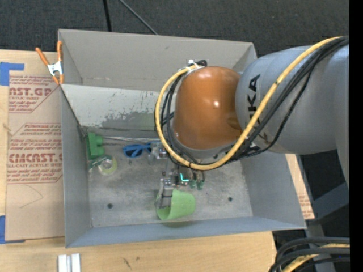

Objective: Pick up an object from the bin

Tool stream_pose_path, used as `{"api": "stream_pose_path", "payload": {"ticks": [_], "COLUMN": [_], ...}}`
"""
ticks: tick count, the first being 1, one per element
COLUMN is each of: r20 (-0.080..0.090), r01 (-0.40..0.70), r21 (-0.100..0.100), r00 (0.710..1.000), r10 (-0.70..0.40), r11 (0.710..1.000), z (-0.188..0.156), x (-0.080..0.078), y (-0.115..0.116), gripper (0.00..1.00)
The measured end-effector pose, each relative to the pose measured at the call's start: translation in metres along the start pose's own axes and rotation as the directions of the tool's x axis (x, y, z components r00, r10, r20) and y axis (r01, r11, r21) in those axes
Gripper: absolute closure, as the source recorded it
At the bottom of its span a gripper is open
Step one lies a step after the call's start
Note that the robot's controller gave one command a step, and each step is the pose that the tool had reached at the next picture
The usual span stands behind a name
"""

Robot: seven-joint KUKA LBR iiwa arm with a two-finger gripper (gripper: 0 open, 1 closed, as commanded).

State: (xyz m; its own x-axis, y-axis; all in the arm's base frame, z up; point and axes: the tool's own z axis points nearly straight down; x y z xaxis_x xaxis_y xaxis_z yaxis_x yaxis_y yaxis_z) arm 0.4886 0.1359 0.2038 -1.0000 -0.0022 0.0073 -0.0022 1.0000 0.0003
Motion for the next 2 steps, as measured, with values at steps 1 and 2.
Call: {"api": "stream_pose_path", "payload": {"ticks": [1, 2], "r20": [0.0, 0.019], "r01": [0.222, 0.198], "r21": [0.003, 0.001], "r00": [0.975, 0.98], "r10": [-0.222, -0.198], "r11": [0.975, 0.98], "z": [0.103, 0.134], "x": [0.003, 0.003], "y": [-0.087, -0.051], "gripper": [0.0, 0.0]}}
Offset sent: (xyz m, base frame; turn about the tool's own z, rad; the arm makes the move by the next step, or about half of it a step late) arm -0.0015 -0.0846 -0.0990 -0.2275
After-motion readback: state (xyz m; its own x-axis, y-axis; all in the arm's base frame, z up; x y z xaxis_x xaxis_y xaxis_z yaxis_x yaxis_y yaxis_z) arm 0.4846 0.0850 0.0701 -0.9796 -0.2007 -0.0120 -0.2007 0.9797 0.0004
